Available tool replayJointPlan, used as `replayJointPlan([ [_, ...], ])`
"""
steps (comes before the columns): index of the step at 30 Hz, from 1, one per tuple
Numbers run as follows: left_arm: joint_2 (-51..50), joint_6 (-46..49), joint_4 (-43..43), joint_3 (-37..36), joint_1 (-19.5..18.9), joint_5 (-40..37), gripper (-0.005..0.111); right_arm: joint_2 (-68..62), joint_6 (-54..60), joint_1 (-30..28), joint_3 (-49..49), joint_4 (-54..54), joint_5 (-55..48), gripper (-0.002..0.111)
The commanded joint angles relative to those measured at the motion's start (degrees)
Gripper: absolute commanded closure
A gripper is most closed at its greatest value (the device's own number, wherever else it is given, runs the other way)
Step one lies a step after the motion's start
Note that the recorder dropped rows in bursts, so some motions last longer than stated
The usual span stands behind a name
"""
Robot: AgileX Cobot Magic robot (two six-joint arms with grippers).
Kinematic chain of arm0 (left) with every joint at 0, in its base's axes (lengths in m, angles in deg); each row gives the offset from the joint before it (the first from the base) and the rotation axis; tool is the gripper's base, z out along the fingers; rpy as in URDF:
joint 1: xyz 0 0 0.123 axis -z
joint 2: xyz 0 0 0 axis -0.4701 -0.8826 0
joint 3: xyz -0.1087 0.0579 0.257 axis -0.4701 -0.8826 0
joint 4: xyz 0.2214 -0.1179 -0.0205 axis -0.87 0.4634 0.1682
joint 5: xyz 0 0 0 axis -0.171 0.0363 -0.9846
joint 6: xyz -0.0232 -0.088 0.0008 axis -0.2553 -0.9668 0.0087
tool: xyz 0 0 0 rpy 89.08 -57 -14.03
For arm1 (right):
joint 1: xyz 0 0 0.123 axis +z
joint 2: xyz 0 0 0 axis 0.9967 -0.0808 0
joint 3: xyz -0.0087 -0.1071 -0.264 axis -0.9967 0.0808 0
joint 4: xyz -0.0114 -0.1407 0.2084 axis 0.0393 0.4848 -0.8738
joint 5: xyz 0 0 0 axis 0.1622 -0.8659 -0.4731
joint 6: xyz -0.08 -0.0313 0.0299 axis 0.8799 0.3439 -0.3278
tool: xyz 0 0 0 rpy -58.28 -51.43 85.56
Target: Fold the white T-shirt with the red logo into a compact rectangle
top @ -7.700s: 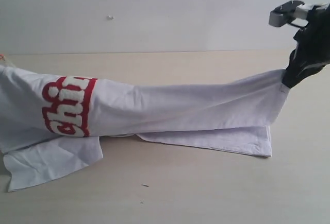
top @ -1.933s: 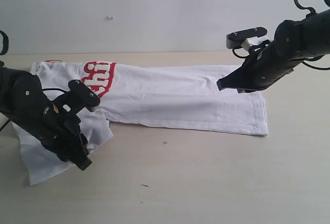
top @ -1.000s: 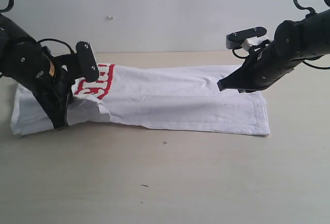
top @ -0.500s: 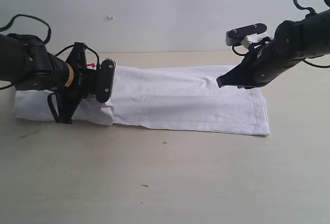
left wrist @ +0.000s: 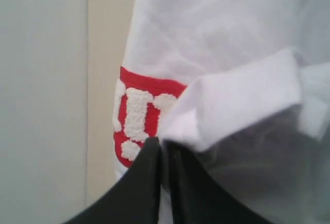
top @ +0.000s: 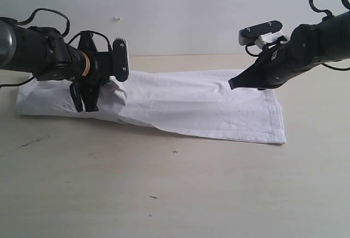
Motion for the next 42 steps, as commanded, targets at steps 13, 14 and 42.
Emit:
replayJointPlan([
  [13, -0.07, -9.31, -0.12, 0.77, -1.89, -0.14, 0.065, 0.2, 0.14, -0.05, 0.23, 0.66, 1.03, 0.108],
  [14, -0.07, -10.95, -0.12, 0.77, -1.89, -0.68, 0.065, 0.2, 0.14, -0.05, 0.23, 0.66, 1.03, 0.108],
  [42, -2.29, -23.92, 4.04, 1.57, -1.79, -2.12, 0.063, 0.2, 0.14, -0.05, 0.23, 0.66, 1.27, 0.108],
])
